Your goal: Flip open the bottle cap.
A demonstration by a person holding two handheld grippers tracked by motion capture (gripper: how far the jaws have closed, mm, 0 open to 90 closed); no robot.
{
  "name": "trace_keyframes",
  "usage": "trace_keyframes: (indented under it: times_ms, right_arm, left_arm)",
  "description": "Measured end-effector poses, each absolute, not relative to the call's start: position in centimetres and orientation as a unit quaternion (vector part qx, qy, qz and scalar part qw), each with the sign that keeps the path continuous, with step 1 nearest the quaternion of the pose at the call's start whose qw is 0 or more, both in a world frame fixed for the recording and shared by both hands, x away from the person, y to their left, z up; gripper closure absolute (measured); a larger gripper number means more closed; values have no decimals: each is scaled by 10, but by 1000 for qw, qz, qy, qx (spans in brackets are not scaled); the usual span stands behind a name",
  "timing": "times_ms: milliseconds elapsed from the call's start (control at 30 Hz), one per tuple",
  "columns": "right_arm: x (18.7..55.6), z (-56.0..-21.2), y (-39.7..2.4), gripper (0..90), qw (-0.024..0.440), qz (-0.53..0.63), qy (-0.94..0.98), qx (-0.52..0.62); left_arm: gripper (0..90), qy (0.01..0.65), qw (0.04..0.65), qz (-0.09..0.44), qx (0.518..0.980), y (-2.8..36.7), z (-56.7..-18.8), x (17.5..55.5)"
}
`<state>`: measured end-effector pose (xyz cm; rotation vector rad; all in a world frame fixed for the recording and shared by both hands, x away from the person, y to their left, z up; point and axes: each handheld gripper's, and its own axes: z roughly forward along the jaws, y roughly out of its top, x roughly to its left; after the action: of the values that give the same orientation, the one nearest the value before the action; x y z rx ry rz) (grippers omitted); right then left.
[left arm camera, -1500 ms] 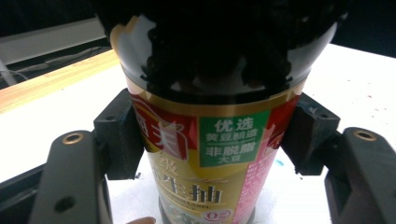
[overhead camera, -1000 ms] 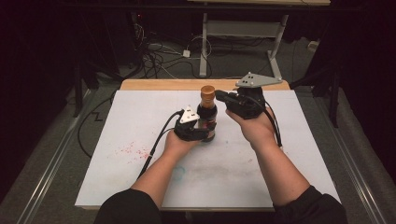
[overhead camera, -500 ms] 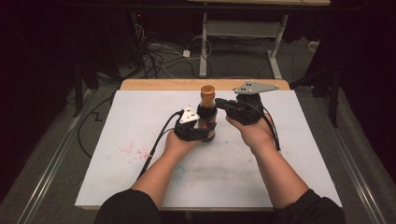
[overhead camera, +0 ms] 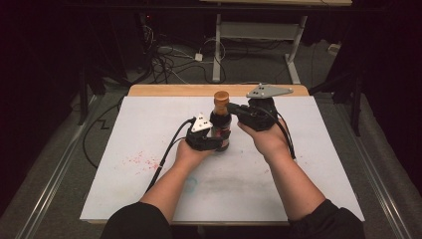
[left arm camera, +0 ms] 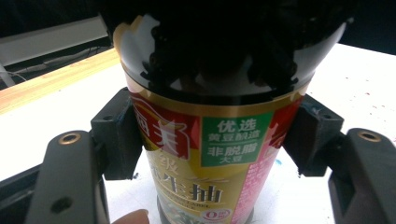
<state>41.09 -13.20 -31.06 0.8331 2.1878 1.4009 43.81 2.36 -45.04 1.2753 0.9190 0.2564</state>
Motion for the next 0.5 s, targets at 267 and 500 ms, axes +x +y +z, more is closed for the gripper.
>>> trace_keyframes:
  times_ms: [267,500]
  right_arm:
    - [411,-307,-129,900,209,499,786,299]
    - [412,-307,-128,900,209,500,785,300]
  left_arm:
    - [291,411,701,117,571,23,-451,438]
    - [291,412,702,117,569,23,-451,438]
